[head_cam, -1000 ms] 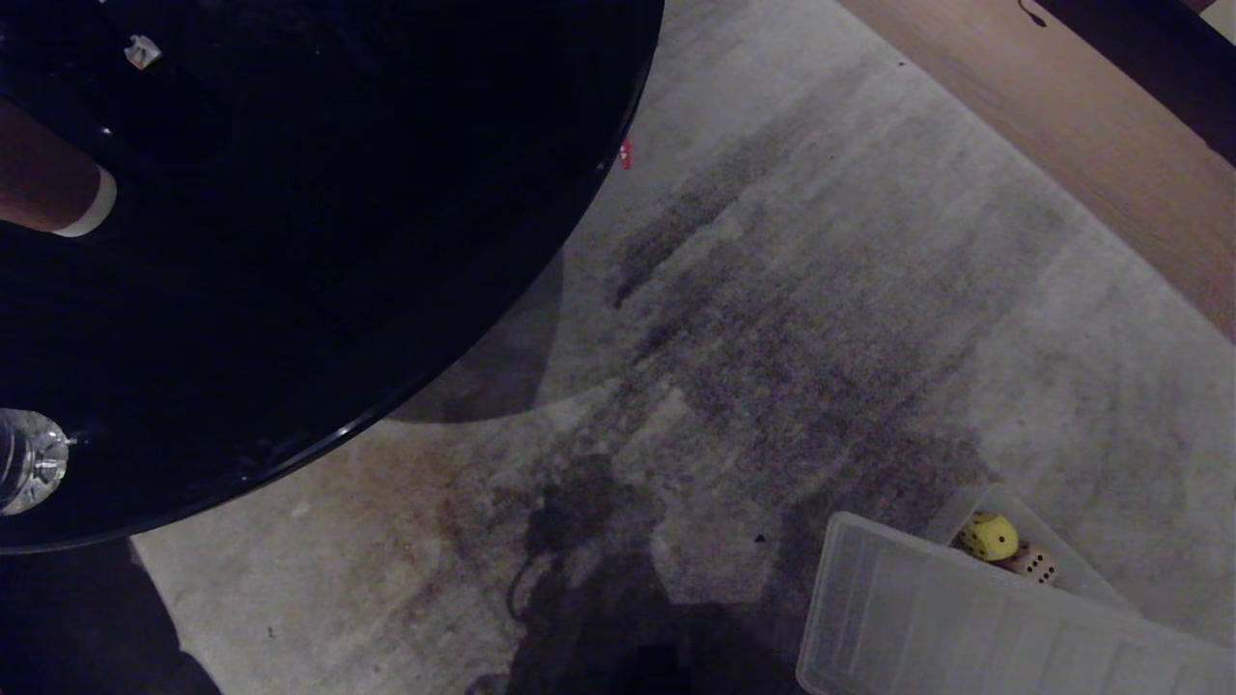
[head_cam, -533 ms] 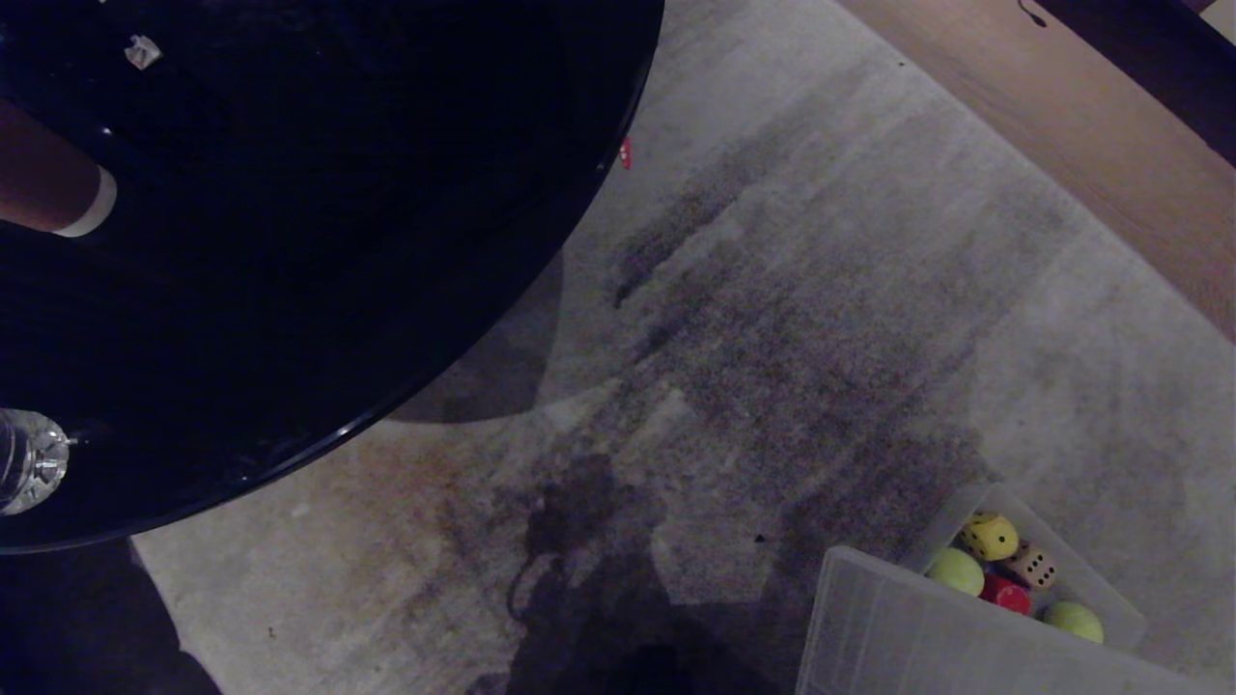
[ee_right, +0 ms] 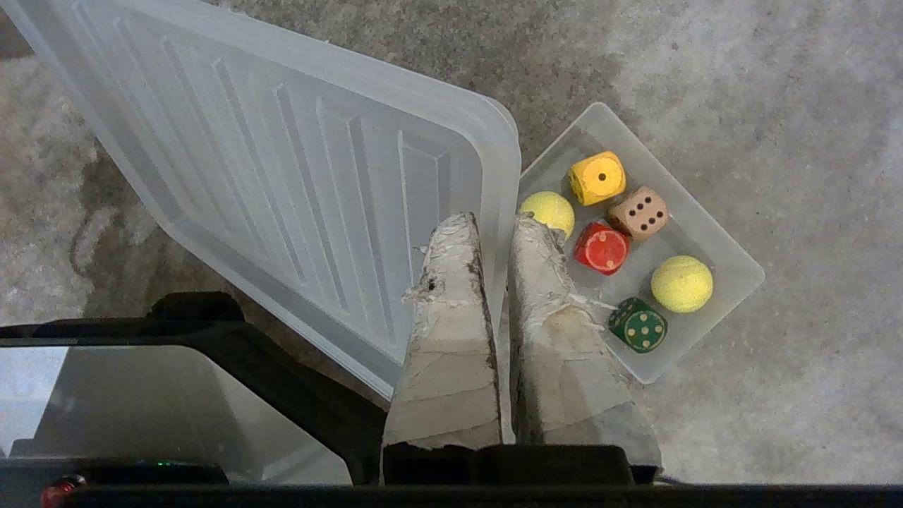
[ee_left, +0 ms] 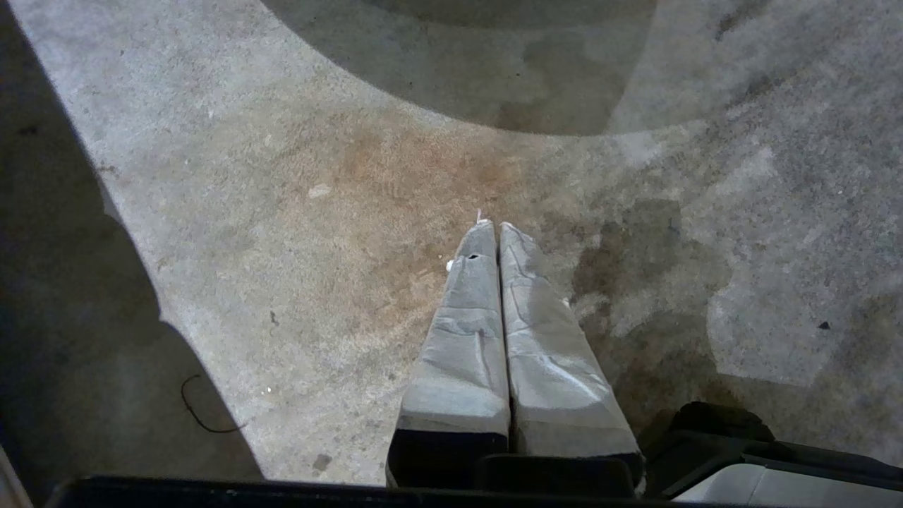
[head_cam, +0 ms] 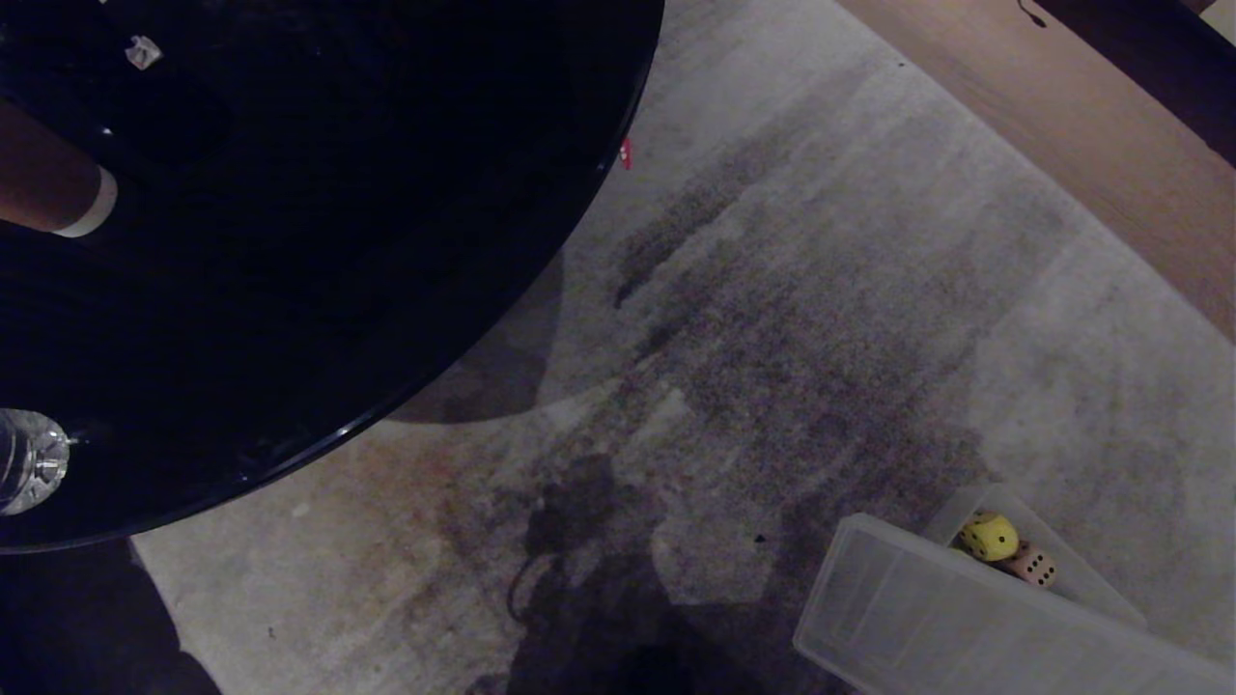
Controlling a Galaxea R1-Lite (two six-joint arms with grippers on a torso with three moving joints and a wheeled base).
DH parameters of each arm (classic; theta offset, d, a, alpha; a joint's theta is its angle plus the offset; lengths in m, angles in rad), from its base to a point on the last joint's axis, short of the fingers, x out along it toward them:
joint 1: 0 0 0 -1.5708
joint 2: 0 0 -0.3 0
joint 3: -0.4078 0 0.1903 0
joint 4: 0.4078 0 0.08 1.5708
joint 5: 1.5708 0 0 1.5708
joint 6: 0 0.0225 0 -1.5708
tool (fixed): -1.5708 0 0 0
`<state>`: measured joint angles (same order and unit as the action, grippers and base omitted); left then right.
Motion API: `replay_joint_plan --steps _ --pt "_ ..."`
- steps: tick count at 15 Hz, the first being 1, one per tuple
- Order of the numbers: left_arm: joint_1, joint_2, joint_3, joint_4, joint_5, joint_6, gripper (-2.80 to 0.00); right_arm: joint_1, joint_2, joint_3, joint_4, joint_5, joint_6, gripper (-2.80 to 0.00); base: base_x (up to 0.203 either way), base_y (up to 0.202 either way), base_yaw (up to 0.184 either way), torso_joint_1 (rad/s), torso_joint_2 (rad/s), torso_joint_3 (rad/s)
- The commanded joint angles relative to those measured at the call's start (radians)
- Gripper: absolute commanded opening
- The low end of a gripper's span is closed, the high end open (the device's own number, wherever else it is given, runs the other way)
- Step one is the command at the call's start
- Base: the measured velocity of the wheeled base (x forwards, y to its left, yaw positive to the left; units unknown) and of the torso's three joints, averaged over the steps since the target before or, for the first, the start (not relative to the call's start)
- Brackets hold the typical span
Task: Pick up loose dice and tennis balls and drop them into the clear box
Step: Close the lid
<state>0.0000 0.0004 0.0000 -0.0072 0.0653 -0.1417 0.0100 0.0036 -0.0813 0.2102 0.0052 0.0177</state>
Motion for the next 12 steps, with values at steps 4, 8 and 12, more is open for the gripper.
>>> replay_joint_plan --steps 4,8,12 --pt "0.0 0.0 0.002 0.0 0.001 0.0 -2.8 -0.001 -0.002 0.0 0.003 -0.002 0.001 -2.8 0.0 0.0 0.0 0.0 0.0 0.0" --pt "0.0 0.001 0.002 0.0 0.001 -0.001 -2.8 0.001 -0.002 0.0 0.003 -0.001 0.001 -2.8 0.0 0.0 0.0 0.0 0.0 0.0" --pt "0.0 0.001 0.002 0.0 0.001 -0.001 -2.8 0.0 -0.002 0.0 0.003 0.001 -0.001 -2.8 0.0 0.0 0.0 0.0 0.0 0.008"
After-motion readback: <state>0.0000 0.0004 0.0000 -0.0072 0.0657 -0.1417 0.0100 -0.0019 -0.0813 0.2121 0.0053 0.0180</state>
